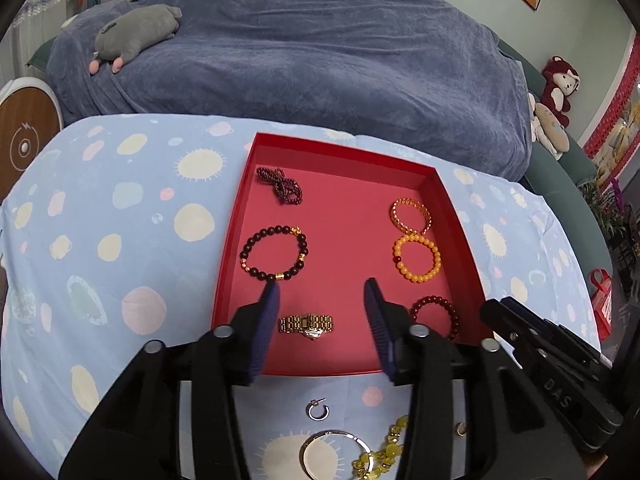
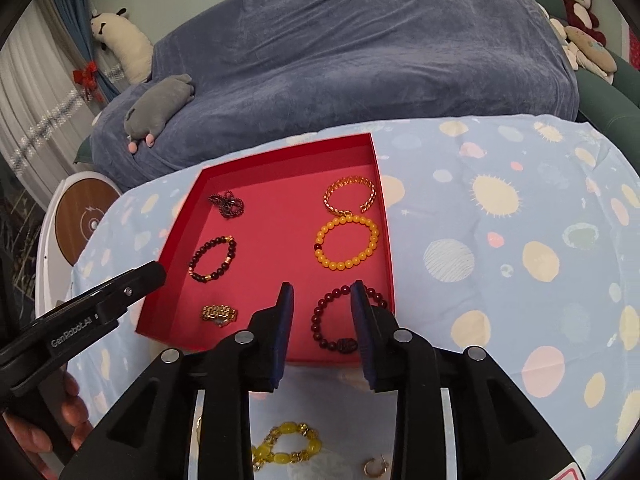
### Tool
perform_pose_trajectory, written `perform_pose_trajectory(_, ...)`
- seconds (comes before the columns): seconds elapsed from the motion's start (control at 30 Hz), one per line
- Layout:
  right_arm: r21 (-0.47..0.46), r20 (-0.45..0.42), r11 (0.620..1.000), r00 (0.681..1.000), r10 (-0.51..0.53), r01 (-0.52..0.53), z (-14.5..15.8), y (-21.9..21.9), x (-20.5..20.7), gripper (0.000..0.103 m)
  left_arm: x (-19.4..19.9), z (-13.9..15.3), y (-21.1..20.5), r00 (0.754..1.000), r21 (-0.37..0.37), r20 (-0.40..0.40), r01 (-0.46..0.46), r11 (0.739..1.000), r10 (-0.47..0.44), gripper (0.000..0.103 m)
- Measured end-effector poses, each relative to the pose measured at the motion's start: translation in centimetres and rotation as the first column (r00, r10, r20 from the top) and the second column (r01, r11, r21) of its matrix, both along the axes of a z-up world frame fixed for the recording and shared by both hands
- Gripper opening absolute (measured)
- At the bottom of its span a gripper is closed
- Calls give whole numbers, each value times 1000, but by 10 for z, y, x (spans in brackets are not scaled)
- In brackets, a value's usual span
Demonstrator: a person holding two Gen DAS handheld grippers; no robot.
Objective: Organize jewelry
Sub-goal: 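Carry the watch and red bracelet into the red box and open both tools, then move both tools back from the red box to the remaining jewelry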
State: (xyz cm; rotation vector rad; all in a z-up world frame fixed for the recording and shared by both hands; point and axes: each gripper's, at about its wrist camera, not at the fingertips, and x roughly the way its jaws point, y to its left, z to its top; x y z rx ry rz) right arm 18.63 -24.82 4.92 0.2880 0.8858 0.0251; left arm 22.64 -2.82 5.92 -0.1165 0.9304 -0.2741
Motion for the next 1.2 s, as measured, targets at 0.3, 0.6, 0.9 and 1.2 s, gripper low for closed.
perform_pose_trajectory(0.3,24,1,1000,1000,-6,6,8,-1,-48,31,-32,6,13,1000,-7,-5,-19,1000,19,45)
perform_pose_trajectory(0.6,53,-56,998,998,-24,27,-11,3,-99,31,-84,-27,31,994,12,-95,-50,999,51,47)
perform_pose_trajectory(0.9,62,-115,998,993,-15,22,-33,12,-135,31,-113,-63,24,985,44,-166,-34,998,40,47)
perform_pose_trajectory(1.2,63,-135,998,991,-4,12,-42,19,-141,31,-108,-81,8,985,92,-169,-8,996,24,42)
